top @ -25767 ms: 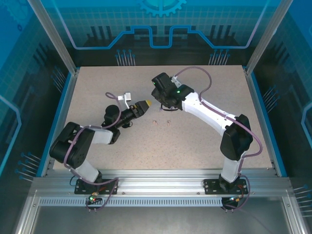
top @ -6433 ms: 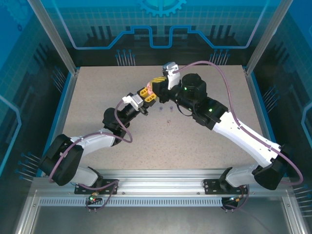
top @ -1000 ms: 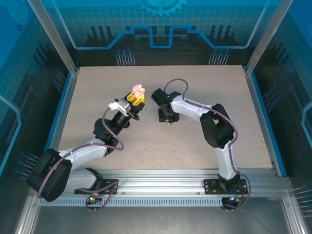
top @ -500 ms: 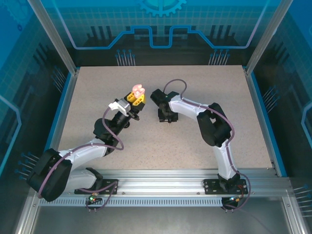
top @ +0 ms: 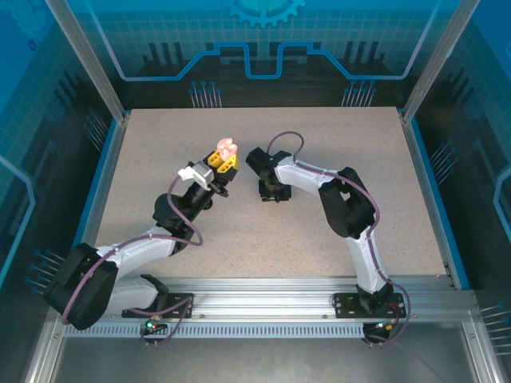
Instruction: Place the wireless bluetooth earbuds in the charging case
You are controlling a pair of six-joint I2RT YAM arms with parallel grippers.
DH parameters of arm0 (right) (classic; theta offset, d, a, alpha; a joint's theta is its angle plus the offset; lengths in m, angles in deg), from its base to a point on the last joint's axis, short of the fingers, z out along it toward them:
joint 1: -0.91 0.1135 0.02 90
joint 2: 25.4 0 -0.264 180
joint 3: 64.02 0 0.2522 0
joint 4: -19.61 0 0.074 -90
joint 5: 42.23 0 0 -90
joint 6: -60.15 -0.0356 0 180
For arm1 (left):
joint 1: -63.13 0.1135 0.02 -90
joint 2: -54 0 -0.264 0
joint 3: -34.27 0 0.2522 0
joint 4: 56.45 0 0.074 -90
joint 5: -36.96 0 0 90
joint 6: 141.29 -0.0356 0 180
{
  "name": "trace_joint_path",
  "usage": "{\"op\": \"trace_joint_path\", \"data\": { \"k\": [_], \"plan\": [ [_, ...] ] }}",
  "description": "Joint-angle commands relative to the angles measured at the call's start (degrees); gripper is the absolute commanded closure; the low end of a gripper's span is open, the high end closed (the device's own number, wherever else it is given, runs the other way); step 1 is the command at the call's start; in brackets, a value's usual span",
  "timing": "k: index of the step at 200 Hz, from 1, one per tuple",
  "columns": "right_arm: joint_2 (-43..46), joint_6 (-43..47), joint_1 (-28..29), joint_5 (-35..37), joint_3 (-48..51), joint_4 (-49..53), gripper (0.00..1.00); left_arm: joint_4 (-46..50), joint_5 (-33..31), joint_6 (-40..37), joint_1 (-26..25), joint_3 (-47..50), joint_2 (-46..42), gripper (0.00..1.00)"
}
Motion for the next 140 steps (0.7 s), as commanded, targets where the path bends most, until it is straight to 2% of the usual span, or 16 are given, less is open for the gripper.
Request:
{"op": "trace_joint_path", "data": {
  "k": [1, 83, 140],
  "plan": [
    [-1.44, -0.94, -0.40, 0.80, -1.54, 1.06, 0.61, -3.08, -0.12, 0.33, 0.44, -0.19, 0.40, 1.00],
    [-2.19, -1.12, -0.36, 0.19, -0.19, 0.09, 0.64, -3.08, -0.12, 0.44, 0.43, -0.19, 0.40, 1.00],
    [-0.87, -1.66, -0.53, -0.41, 2.71, -1.57, 0.70, -3.11, 0.06, 0.51, 0.47, -0.14, 0.23, 1.00]
  ]
}}
